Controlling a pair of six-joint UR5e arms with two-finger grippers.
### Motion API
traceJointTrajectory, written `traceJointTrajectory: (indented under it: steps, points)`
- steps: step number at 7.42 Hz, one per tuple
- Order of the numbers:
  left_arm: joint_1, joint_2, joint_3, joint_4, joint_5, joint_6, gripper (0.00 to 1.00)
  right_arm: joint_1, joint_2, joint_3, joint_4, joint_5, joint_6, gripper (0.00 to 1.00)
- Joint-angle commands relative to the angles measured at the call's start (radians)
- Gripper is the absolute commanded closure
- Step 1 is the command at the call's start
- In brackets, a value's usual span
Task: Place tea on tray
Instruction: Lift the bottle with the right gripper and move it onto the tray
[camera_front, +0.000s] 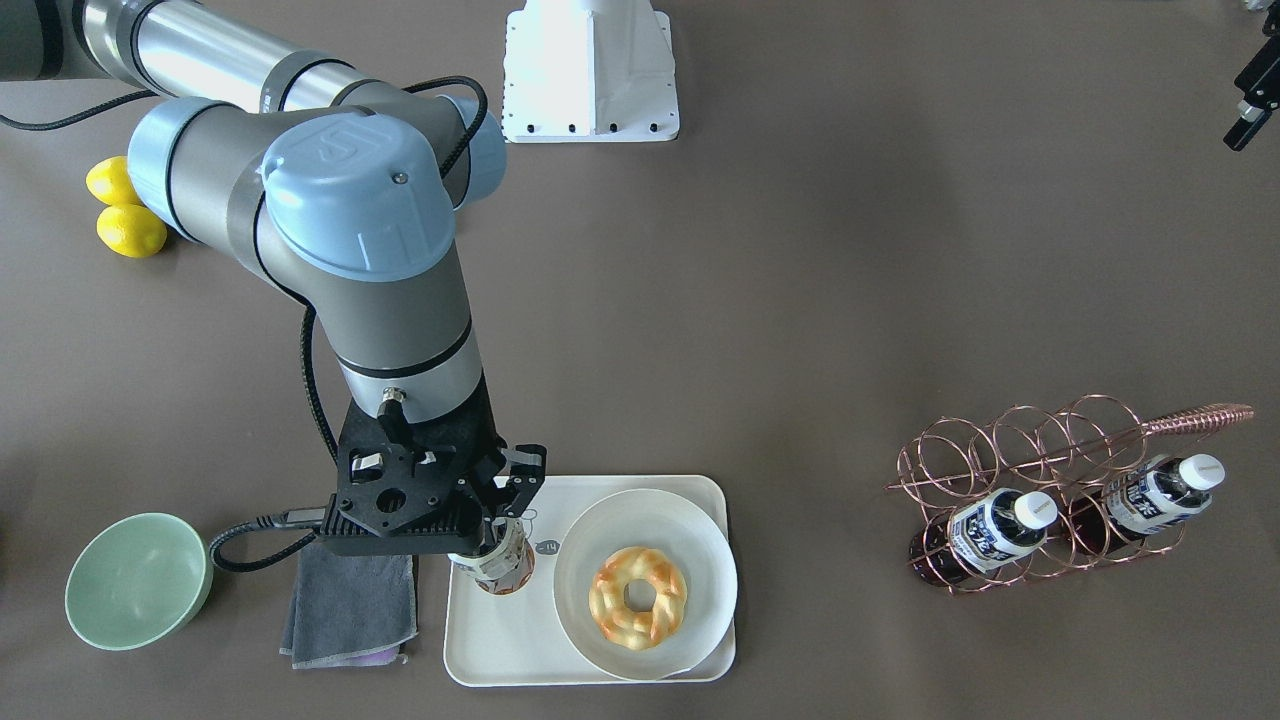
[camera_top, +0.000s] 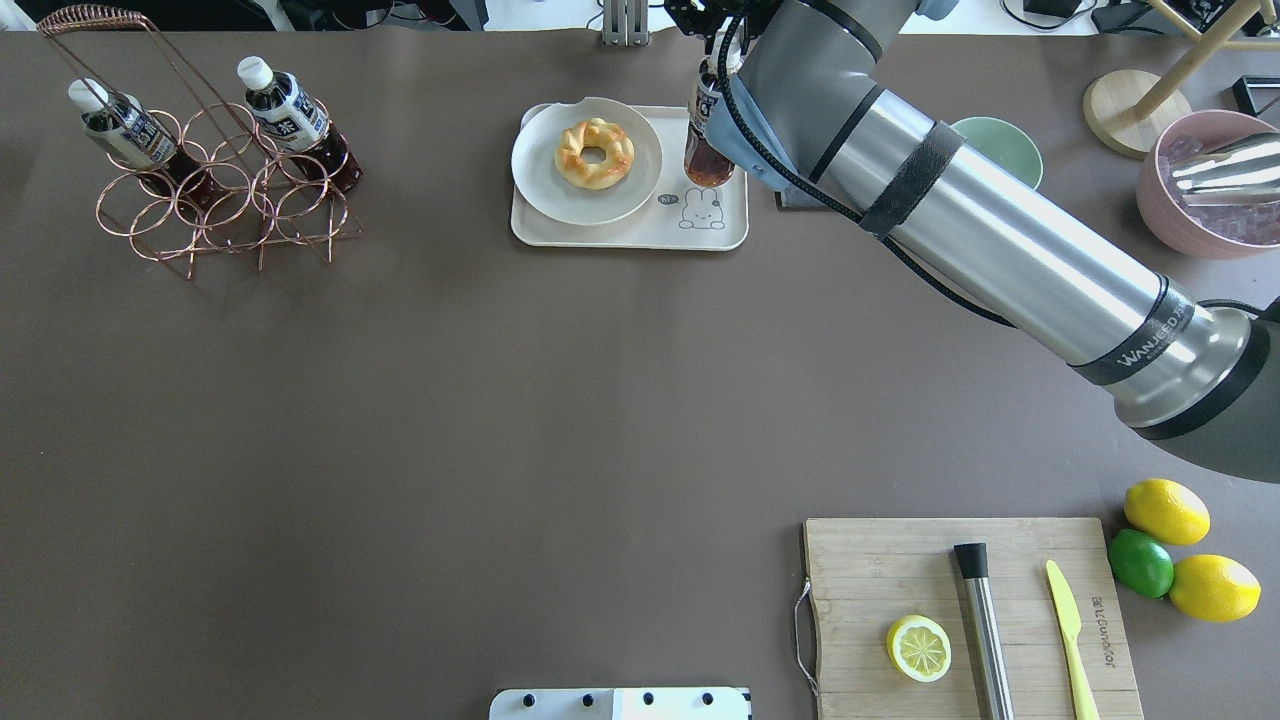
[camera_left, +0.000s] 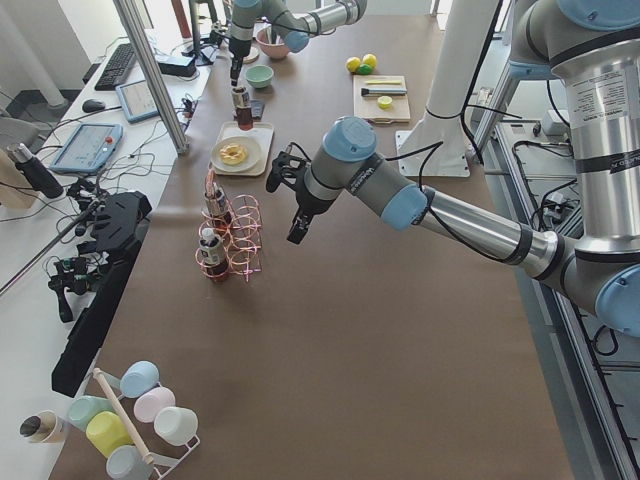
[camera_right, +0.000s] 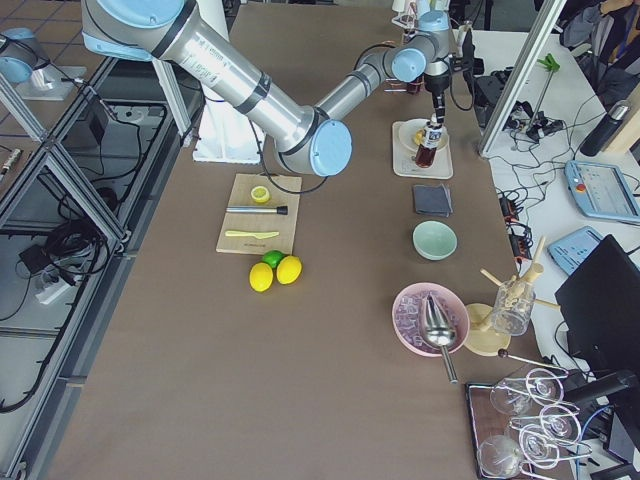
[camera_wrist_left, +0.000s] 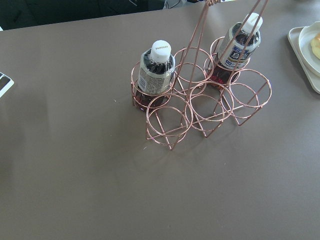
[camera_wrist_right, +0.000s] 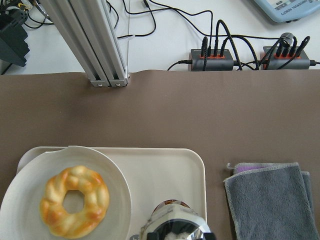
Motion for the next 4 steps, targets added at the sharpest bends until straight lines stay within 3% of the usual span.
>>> traceJointTrajectory:
  steps: [1,4]
  points:
    - [0.003,0.001,0.009,0.0,0.001,0.0,0.07,-0.009,-0.045,-0.016,0.099,0.0,0.005,1.0]
    - [0.0,-0.001,0.011,0.0,0.001,0.0,0.07,-0.019,-0.045,-0.024,0.1,-0.003,0.01,1.0]
